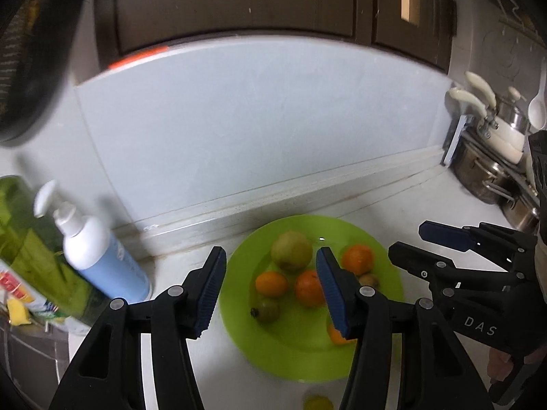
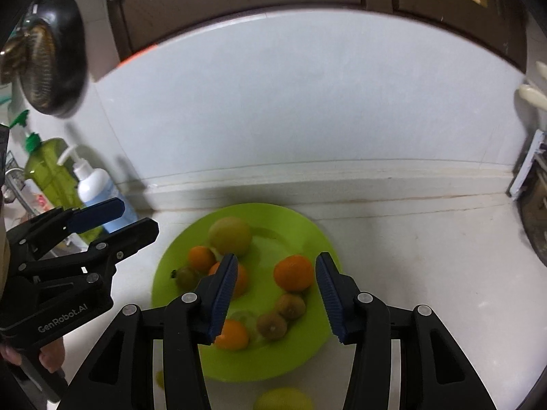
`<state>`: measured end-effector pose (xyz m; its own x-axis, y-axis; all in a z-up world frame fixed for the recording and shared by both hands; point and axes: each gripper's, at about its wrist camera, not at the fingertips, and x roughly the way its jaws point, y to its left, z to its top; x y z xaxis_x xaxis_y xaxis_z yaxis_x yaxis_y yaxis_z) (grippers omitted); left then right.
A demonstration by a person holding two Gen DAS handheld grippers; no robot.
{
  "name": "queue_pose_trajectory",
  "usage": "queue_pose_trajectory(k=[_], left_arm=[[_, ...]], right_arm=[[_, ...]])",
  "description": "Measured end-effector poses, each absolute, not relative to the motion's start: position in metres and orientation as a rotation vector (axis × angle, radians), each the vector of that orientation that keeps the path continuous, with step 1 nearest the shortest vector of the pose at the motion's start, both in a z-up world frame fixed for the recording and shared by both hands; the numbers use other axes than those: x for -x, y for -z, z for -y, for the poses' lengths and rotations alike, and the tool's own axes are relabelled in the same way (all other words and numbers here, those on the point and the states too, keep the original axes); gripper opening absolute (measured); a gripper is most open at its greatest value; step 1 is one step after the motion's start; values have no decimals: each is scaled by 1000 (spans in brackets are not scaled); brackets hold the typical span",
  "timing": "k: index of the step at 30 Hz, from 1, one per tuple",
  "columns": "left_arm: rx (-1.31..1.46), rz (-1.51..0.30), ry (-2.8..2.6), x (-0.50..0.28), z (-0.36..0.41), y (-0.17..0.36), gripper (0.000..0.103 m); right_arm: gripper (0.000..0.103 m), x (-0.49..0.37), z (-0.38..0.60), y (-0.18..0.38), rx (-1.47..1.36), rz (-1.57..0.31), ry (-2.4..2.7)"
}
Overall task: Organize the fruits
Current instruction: 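Open both tools to release the pomelo and tangerine onto the plate, then move both tools back toward the lime and green apple on the counter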
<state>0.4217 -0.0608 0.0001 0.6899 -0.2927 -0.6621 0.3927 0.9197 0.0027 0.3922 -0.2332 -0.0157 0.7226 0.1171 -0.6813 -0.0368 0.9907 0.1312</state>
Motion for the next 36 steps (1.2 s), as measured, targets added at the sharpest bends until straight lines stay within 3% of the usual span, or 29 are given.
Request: queue_pose_trajectory(k=[3,10,24,36], left_arm=[[-143,-693,384,-405,57,-10,57],[-128,-661,373,-366,46,-27,60],[-139,-631,340,-306,39,-30,69],[-150,-689,347,-282,37,-3,69]], right_arm=[[55,-374,229,6,-105,-729,-78],[59,-336,220,-13,-85,-670,-59],[59,-276,217,-13,-78,-651,-40],[59,-250,215,20,-81,-720,-28]])
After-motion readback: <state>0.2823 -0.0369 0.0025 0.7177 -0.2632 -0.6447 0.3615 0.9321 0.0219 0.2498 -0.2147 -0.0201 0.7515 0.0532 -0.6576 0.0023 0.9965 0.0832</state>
